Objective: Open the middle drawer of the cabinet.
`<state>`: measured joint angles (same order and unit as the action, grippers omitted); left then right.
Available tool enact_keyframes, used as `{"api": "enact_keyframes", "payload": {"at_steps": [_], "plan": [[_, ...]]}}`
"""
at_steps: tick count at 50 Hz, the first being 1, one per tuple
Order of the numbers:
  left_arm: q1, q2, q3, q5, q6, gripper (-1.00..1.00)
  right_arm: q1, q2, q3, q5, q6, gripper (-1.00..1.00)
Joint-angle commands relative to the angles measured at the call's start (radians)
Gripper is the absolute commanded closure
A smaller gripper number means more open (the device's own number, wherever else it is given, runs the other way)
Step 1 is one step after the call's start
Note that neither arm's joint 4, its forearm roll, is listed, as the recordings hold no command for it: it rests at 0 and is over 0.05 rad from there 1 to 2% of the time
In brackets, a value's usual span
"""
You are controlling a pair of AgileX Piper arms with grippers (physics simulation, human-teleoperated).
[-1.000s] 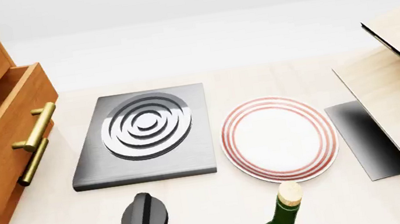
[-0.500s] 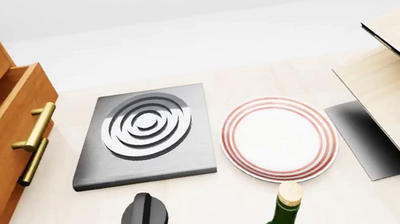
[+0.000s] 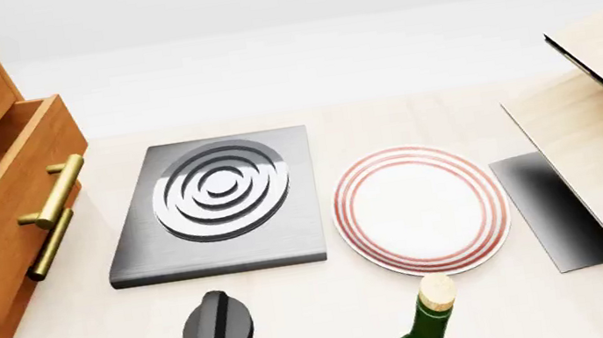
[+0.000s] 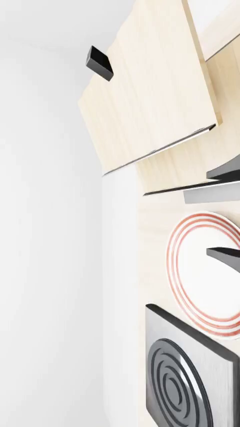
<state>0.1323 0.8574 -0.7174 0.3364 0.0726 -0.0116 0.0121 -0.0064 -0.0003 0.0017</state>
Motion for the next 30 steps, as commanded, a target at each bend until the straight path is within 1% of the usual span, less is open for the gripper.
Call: {"api": "enact_keyframes", "payload": {"at_steps": [1, 30], "plan": [[0.006, 0.016, 0.016, -0.021, -0.038, -1.00, 0.004, 0.000, 0.001, -0.002, -0.001, -1.00], [0.041, 0.075, 0.049, -0.087, -0.056, -1.00, 0.003, 0.000, 0.001, -0.002, -0.001, -1.00]]}}
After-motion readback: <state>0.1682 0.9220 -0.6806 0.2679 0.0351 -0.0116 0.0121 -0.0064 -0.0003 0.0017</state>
